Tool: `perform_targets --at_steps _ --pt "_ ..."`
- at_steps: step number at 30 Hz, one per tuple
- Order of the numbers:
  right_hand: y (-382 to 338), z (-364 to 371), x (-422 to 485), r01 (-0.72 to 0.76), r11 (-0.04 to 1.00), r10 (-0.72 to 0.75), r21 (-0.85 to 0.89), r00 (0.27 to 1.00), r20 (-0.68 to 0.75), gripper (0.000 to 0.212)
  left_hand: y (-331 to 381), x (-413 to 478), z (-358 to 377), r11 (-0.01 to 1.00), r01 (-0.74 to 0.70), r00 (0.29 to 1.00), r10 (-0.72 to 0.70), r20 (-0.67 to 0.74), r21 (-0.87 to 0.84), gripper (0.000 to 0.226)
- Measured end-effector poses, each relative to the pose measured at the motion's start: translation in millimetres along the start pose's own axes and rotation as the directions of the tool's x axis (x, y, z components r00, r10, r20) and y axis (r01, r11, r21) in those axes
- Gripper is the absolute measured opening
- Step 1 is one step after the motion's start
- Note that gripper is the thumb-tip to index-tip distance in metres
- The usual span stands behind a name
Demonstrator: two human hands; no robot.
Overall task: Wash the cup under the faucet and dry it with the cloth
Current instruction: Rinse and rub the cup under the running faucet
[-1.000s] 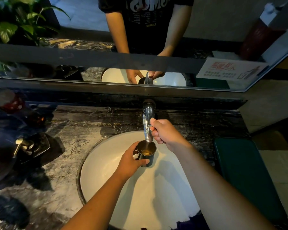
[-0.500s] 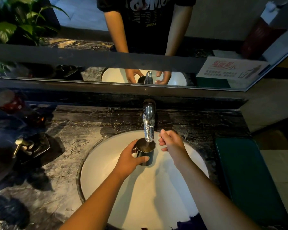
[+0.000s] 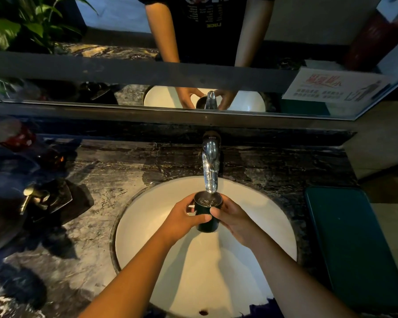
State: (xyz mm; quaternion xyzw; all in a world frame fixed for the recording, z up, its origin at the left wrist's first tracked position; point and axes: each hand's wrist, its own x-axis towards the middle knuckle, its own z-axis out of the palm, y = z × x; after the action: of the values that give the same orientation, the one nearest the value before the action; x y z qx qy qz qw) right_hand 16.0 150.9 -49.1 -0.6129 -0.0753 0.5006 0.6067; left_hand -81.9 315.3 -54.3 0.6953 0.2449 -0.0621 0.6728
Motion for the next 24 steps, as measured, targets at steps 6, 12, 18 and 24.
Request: perform_targets --at_steps 6,12,18,24 --pt "5 2 8 -0.041 0.999 0.041 -0.002 0.999 -0.022 0.065 -6 -4 -6 0.995 0.058 0.997 -0.054 0.049 -0.076 0.052" --pt "6 2 13 -0.008 0.999 0.004 -0.045 0.997 -0.079 0.070 -2 -4 -5 0.955 0.126 0.992 -0.128 0.011 -0.270 0.042" --pt "0 3 14 0.025 0.970 -0.058 -0.242 0.990 -0.130 0.061 9 -2 5 0.910 0.173 0.984 -0.176 0.024 -0.376 0.034" --pt "-8 3 12 0.036 0.947 -0.079 -0.319 0.989 -0.124 0.063 7 1 7 0.868 0.172 0.984 -0.177 0.033 -0.467 0.042"
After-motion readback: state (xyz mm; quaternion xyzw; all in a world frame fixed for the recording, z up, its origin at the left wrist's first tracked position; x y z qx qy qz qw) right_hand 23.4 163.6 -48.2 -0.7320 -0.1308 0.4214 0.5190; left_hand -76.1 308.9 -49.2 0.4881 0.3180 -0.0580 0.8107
